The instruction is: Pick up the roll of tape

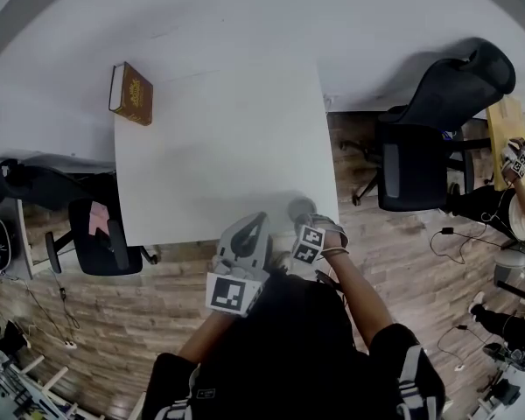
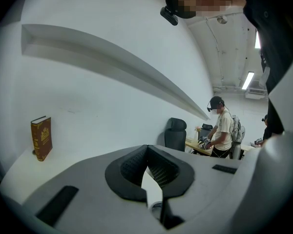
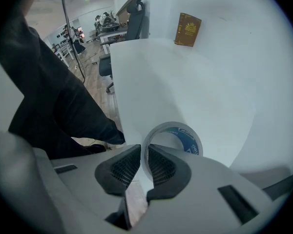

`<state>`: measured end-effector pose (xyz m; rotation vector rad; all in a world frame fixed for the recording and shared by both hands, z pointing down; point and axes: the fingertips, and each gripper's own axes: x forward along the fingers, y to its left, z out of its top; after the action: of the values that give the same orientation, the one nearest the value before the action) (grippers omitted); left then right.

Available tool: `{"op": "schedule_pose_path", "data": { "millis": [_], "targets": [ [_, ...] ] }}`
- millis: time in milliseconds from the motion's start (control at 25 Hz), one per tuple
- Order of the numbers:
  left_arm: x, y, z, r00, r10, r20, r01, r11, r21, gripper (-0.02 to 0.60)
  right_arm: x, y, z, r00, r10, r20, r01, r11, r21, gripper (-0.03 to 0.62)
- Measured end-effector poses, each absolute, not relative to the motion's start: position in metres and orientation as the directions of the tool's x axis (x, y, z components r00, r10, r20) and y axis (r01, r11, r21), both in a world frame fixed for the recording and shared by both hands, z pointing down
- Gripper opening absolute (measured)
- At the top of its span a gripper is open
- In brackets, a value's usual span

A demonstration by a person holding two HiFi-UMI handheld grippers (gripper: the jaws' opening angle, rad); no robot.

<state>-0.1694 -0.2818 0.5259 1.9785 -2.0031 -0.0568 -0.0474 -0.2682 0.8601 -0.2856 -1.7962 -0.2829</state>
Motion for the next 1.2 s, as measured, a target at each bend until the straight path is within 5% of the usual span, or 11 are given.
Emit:
{"op": "schedule_pose_path", "data": {
  "millis": [1200],
  "targets": [
    [-0.036, -0.11, 0.471, -0.111, -0.979, 0.173, -0.989, 0.126, 0.081, 0.017, 0.066, -0.18, 0.772, -0.517, -0.067, 0.853, 0.073, 0.99, 0.122, 0.06]
  ]
}}
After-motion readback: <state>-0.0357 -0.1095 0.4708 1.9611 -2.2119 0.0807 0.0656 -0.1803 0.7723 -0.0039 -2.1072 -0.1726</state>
